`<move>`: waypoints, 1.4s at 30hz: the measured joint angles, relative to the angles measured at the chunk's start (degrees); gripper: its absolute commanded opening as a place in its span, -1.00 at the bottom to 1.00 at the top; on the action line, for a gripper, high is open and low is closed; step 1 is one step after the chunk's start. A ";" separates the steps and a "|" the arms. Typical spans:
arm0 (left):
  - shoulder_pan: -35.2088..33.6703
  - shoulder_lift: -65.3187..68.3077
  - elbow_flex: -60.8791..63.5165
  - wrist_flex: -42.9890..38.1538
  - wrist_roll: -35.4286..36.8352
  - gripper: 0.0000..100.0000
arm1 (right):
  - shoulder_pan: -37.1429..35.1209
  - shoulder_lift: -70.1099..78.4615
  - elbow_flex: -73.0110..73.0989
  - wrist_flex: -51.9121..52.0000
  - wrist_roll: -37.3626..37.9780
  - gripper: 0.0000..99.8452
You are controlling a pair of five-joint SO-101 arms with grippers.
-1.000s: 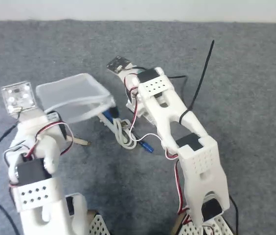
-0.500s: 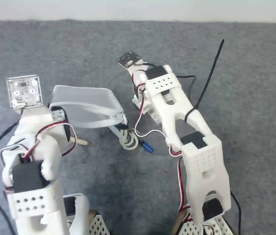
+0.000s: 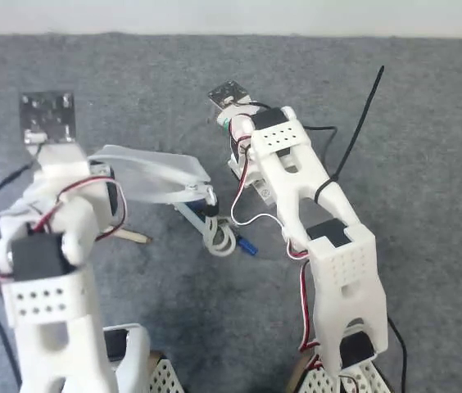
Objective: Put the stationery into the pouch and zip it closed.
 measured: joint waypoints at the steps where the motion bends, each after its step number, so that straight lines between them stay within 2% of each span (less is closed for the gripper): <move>1: 0.00 1.14 -1.58 0.79 0.00 -0.98 | 0.26 0.00 0.00 0.00 0.00 -0.99; 10: 0.00 13.54 -16.79 8.79 0.79 -0.98 | 0.97 0.00 0.00 0.00 0.00 -0.99; 22: 0.00 28.75 -28.92 9.49 7.47 -0.98 | 0.97 0.00 0.00 0.00 0.00 -0.99; 30: -0.09 36.92 -37.19 12.13 9.05 -0.98 | 0.97 0.00 0.00 0.00 0.00 -0.99; 37: -0.18 41.58 -39.12 13.01 12.40 -0.98 | 0.97 -0.53 0.00 0.18 -0.62 -0.99; 42: -0.35 42.99 -39.30 12.92 17.41 -0.98 | 1.05 -4.84 0.00 2.20 -4.22 -0.99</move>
